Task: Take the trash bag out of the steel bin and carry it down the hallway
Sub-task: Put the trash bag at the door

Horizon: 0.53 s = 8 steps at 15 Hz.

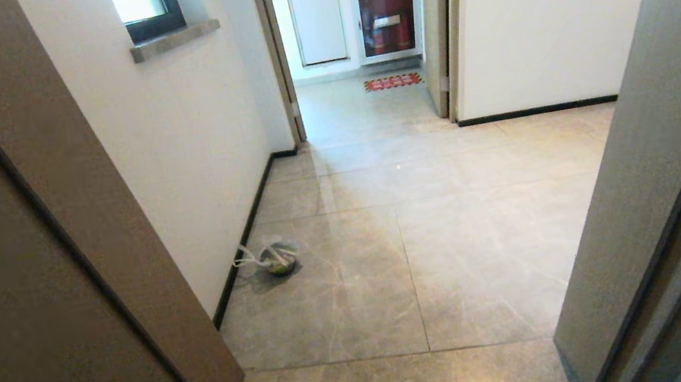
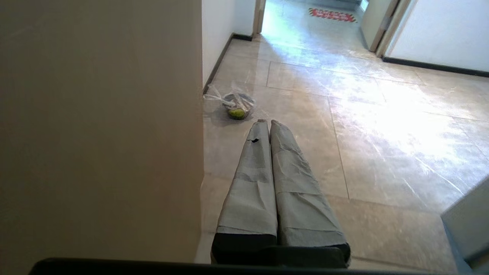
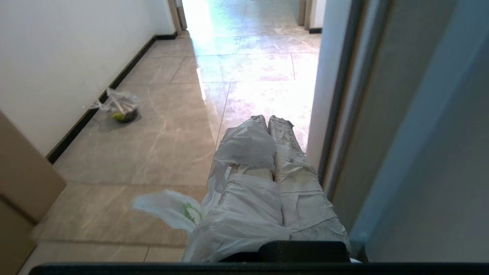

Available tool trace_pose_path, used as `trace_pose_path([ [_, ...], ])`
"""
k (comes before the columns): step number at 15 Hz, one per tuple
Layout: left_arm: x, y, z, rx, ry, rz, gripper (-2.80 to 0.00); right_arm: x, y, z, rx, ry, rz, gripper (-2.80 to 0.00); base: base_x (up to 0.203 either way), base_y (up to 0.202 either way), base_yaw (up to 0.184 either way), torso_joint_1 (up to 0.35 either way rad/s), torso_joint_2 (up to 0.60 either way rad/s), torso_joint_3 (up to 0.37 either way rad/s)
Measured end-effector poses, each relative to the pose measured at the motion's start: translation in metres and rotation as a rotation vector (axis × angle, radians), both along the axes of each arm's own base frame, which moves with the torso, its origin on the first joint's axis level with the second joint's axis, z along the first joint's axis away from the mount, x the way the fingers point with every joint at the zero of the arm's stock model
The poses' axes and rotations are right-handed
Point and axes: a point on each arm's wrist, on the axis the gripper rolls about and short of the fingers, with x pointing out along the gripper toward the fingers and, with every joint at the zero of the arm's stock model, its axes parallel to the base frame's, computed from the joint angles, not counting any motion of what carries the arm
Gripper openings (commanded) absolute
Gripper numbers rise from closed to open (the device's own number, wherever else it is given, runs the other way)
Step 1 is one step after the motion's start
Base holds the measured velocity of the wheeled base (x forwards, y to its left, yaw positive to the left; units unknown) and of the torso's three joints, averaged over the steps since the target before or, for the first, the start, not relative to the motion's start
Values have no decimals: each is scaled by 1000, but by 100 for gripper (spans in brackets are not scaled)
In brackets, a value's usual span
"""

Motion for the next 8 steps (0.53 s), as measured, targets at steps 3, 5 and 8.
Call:
trace_pose_path([
  [3,0,0,0,0,0,0,-280,0,0,0,0,0,0,-280,193,0,0,2,4,2],
  [5,0,0,0,0,0,0,-280,0,0,0,0,0,0,-280,195,0,1,1,-1,4],
  [8,0,0,0,0,-1,0,-280,0,0,0,0,0,0,-280,192,0,1,4,5,1],
])
